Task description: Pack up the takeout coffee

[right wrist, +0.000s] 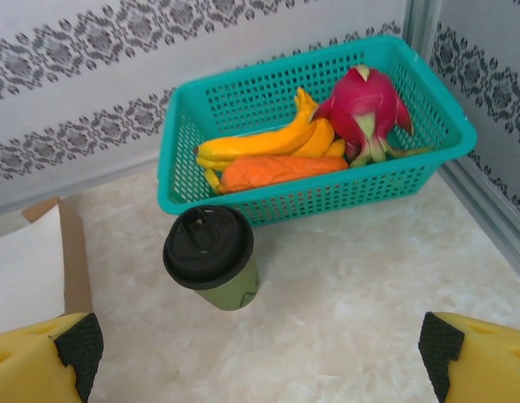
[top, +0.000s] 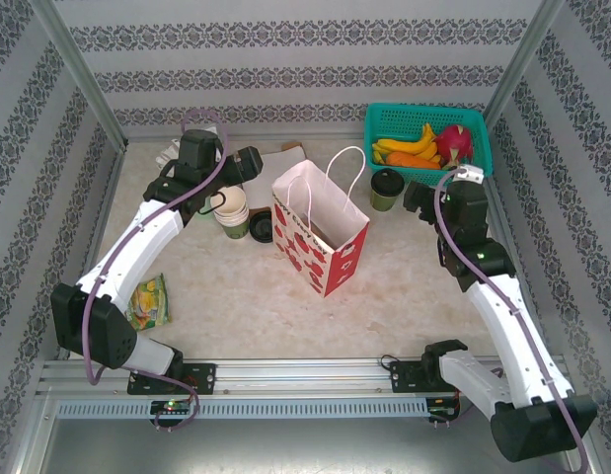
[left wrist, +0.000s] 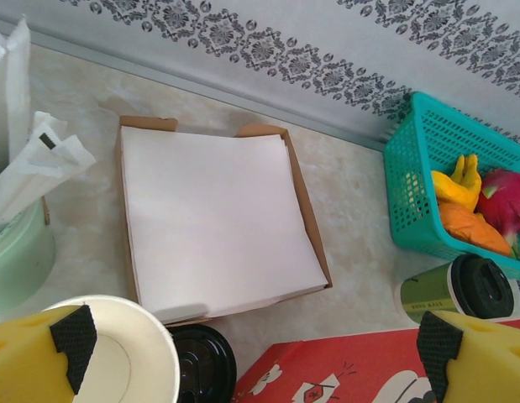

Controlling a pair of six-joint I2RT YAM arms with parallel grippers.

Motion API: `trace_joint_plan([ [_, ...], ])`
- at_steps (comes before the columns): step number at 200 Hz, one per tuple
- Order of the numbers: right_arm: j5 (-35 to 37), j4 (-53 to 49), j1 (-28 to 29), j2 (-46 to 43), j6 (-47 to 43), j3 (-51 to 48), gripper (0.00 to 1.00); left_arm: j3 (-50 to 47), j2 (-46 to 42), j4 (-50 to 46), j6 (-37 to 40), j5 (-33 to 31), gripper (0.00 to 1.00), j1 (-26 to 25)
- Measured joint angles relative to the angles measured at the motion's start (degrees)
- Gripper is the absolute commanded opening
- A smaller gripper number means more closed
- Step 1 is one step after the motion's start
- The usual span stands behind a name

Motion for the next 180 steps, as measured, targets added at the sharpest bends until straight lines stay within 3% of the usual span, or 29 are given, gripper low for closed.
trace_joint_plan([
  [59, -9.27, 1.42, -7.06, 14.14, 3.28, 0.87, 0.98, -0.24, -0.11, 0.28, -0.07, -0.81, 1.00, 0.00],
  [105, -16.41, 1.03, -7.43, 26.08, 2.27, 7.72, 0.98, -0.24, -0.11, 0.24, -0.72, -2.23, 1.00, 0.00],
  [180, -25.83, -1.16, -7.43, 43.67, -6.82, 20.50, 0.98, -0.09, -0.11, -0.31, -1.60, -3.72, 1.00, 0.00],
])
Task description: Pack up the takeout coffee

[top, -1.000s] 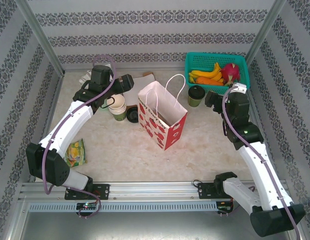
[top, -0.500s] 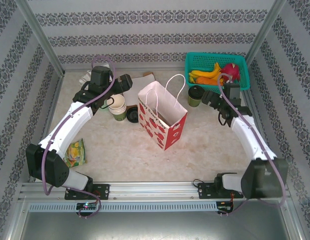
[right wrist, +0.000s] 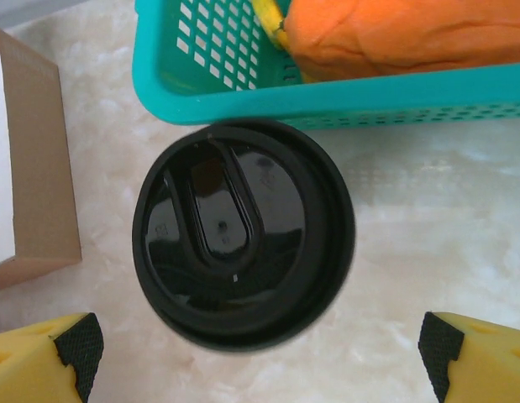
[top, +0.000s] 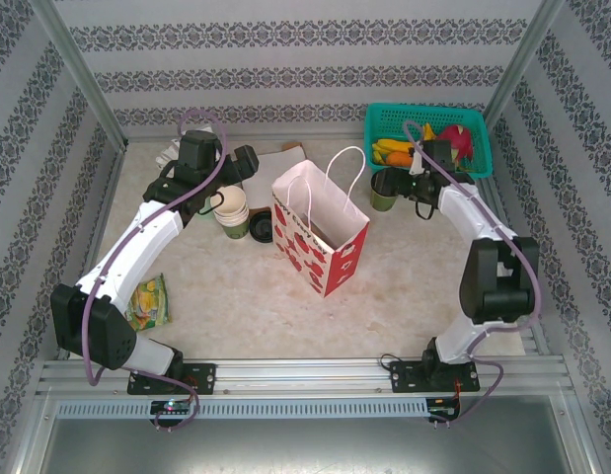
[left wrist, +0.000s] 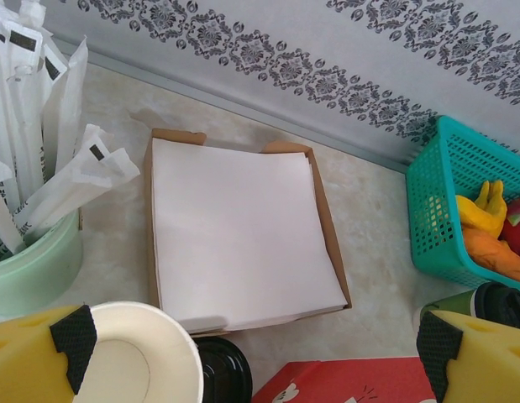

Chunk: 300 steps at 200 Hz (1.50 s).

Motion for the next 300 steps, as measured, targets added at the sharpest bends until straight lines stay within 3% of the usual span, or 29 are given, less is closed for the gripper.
trace_joint_plan([
  [101, -3.58, -4.33, 0.00, 10.93, -3.74, 9.60, 0.98, 0.02, 0.00, -2.58, -1.07, -1.68, 1.00, 0.00],
  [140, -3.56, -5.25, 0.00, 11.74, -3.54, 10.97, 0.88, 0.02, 0.00, -3.17, -1.05, -1.68, 1.00, 0.00],
  [192, -3.58, -5.81, 0.00, 11.91, -3.37, 11.32, 0.82, 0.02, 0.00, -3.63, -1.03, -1.07, 1.00, 0.00],
  [228, -3.58, -6.71, 0.00, 10.67, -2.75, 10.19, 0.81, 0.02, 0.00, -3.58, -0.39, 0.07, 1.00, 0.00],
  [300, -3.54, -10.54, 0.04, -0.37, -1.92, -1.62, 0.83, 0.02, 0.00, -2.36, 0.28, 4.04, 1.00, 0.00],
])
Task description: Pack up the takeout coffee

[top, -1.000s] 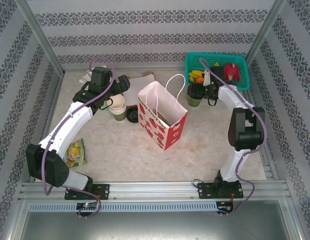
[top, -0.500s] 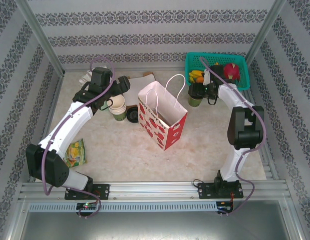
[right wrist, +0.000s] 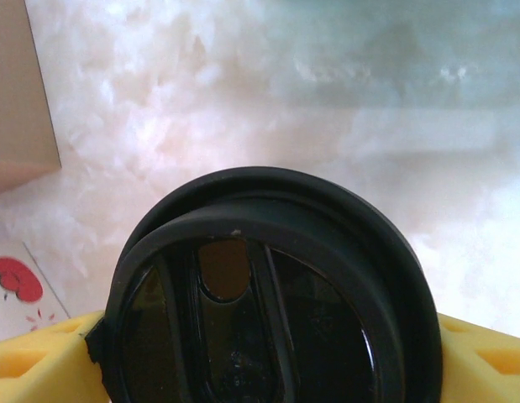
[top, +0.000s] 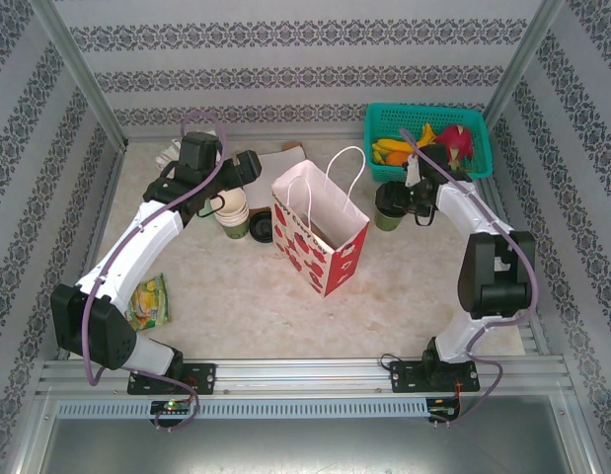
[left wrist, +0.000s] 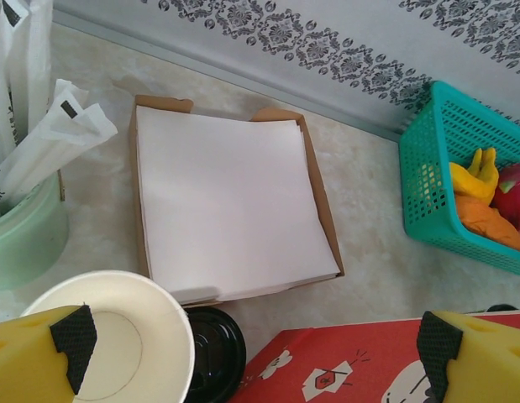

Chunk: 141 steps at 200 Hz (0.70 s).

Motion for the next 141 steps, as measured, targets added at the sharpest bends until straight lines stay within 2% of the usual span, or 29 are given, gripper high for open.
trace_joint_plan([
  [53, 0.13, -1.64, 1.33, -8.20, 1.42, -8.24, 0.84, 3.34, 1.07, -2.62, -0.42, 7.56, 1.00, 0.00],
  [89, 0.46, -3.41, 3.87, -13.14, 2.91, -12.44, 0.84, 4.94, 0.28, -8.26, -0.74, 8.22, 1.00, -0.46],
  [141, 0.50, -5.42, 6.51, -18.60, 5.86, -16.76, 0.86, 6.10, -0.81, -17.81, -1.70, 7.65, 1.00, -7.13],
])
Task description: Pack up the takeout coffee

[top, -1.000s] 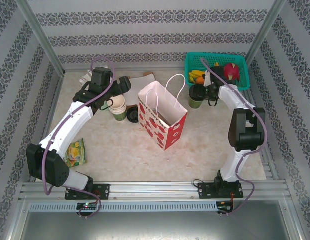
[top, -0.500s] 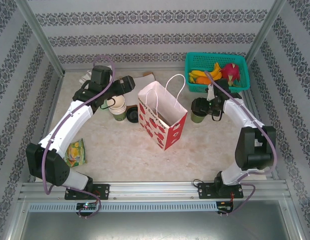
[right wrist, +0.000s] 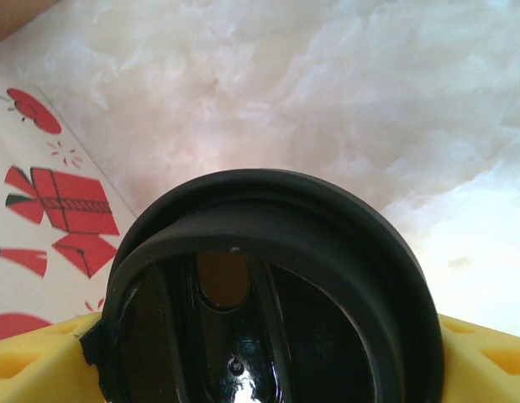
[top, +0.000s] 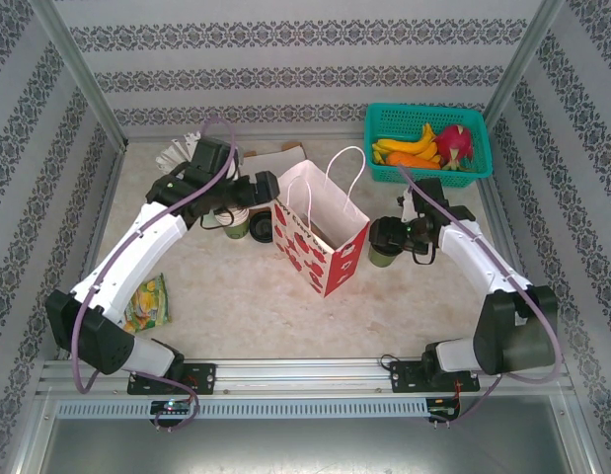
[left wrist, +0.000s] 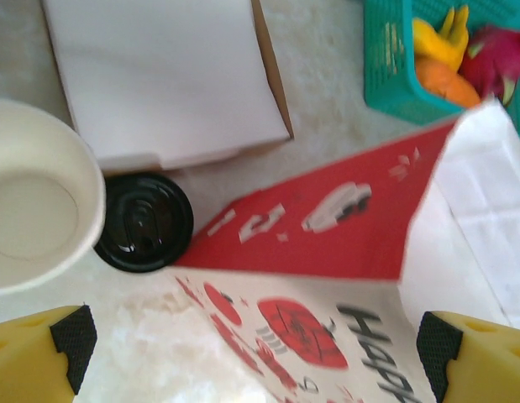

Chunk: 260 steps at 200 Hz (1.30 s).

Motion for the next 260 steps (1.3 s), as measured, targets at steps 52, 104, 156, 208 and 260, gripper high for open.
trace_joint_plan([
  [52, 1.27, -1.73, 1.40, -1.36, -0.04, -0.72, 0.89, 4.44, 2.95, -1.18, 0.00, 0.09, 0.96, -1.53],
  [104, 3.37, -3.37, 1.40, -1.79, -0.20, -0.52, 0.90, 7.89, 7.87, -1.88, 0.28, 1.97, 0.63, -1.53],
  [156, 3.56, -5.33, 1.33, -1.75, -1.57, 0.07, 0.93, 11.34, 10.01, -5.09, 1.62, 1.57, 0.35, -1.53],
  [208, 3.58, -7.91, 0.22, -1.70, -1.77, 0.83, 0.97, 16.17, 12.98, -8.55, 3.78, 1.51, 0.15, -1.51],
  [260, 3.65, -9.70, 0.24, -1.79, -1.01, 1.49, 0.98, 19.04, 14.82, -10.75, 6.88, 2.27, 0.00, -0.24],
])
